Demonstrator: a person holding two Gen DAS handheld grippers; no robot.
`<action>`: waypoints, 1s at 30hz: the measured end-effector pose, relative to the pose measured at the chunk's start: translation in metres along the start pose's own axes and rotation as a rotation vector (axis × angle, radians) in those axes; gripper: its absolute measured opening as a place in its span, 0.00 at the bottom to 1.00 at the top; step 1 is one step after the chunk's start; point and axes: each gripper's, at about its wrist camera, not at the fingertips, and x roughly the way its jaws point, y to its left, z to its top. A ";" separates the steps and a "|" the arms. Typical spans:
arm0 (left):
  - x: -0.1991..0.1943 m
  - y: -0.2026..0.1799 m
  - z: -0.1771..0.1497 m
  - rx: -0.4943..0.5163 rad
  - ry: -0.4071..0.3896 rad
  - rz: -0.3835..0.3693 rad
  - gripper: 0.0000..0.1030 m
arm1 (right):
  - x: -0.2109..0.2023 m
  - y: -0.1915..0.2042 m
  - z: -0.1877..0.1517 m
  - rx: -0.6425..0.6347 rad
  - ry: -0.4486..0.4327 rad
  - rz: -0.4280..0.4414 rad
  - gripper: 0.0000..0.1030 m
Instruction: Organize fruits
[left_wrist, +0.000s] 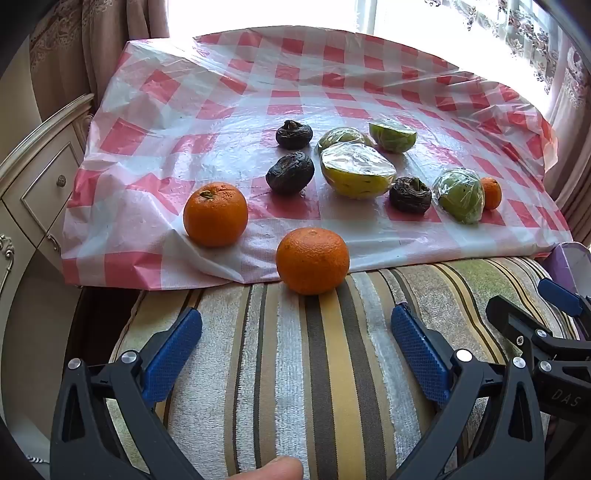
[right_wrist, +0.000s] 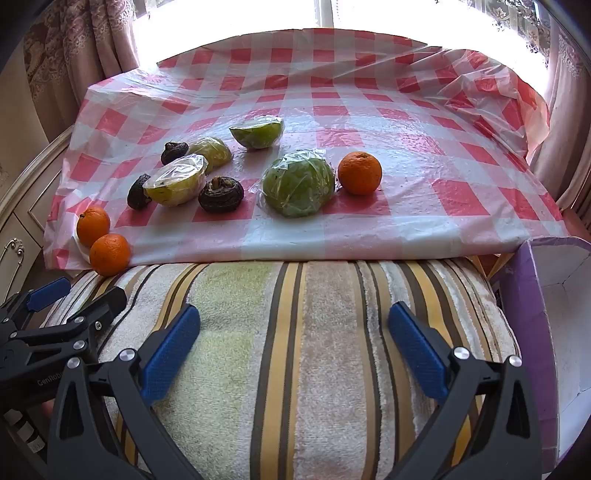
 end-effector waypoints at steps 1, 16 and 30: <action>0.000 0.000 0.000 -0.001 0.000 -0.002 0.96 | 0.000 0.000 0.000 -0.001 0.000 -0.001 0.99; 0.000 0.000 0.000 -0.001 -0.002 -0.001 0.96 | 0.000 0.000 0.000 -0.002 -0.001 -0.002 0.99; 0.000 -0.001 0.001 0.007 -0.007 0.010 0.96 | 0.000 0.000 0.000 -0.002 -0.001 -0.002 0.99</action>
